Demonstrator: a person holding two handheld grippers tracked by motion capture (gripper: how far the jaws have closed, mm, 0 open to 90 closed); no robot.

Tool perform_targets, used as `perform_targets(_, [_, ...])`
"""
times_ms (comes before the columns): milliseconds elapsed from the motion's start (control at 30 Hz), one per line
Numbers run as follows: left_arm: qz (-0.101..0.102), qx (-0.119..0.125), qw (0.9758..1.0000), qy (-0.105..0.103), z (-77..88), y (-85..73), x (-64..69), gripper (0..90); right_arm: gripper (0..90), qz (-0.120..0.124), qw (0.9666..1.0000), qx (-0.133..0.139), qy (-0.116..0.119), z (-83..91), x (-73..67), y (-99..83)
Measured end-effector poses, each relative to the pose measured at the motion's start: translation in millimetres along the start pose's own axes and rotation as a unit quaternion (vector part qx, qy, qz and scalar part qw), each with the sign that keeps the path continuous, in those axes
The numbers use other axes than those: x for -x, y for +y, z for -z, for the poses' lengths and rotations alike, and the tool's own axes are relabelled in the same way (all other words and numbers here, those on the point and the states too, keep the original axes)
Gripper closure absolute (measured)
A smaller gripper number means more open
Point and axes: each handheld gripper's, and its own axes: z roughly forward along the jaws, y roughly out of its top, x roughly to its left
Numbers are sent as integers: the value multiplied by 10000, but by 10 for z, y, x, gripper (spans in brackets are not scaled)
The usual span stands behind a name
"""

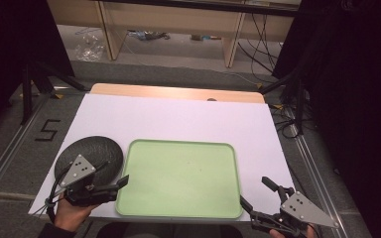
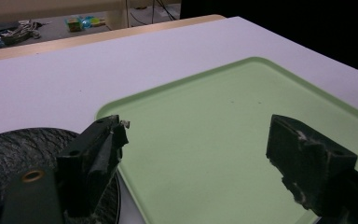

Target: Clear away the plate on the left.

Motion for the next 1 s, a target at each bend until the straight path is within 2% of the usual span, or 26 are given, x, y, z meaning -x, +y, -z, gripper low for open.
perform_targets(100, [20,14,10000,-2,4,4,-11,176,175,2,10000,4,1,2,-1,0])
perform_targets(200, [139,61,9999,-49,14,6,-27,177,175,13,10000,-16,-6,3,-3,-2])
perform_targets(367, [139,47,9999,-56,14,8,-40,177,175,36,10000,-73,24,4,-4,1])
perform_targets(433, [152,36,9999,-55,12,8,-41,178,175,32,10000,1,8,-4,-2,1])
perform_targets(500, [190,20,9998,-18,10,10,-46,177,175,23,10000,-66,35,1,-5,1])
perform_targets(633, [267,-5,9996,42,-7,16,-98,177,176,12,10000,-14,21,-4,-1,-1])
perform_targets(700, [308,-15,9995,119,-22,23,-152,177,176,4,10000,-57,20,-11,-8,-8])
perform_targets(733, [323,-28,9993,176,-27,29,-185,178,176,97,10000,3,15,-19,-3,-8])
perform_targets(767, [378,-28,9990,251,-33,34,-221,179,177,90,9999,25,56,-25,-8,-7])
perform_targets(800, [420,-46,9986,303,-38,38,-265,180,176,16,9999,-96,128,-11,-21,-3])
perform_targets(867, [525,-120,9978,389,-62,36,-356,180,177,0,9999,-43,126,-19,-22,-8])
perform_targets(900, [551,-191,9974,434,-74,32,-405,179,177,16,9999,-124,108,-11,-17,-4])
perform_targets(967, [629,-243,9964,519,-99,24,-493,181,177,130,9999,-13,37,-28,-5,-7])
perform_targets(1000, [667,-291,9957,565,-112,23,-536,182,177,33,9999,-84,99,-19,-21,-6])
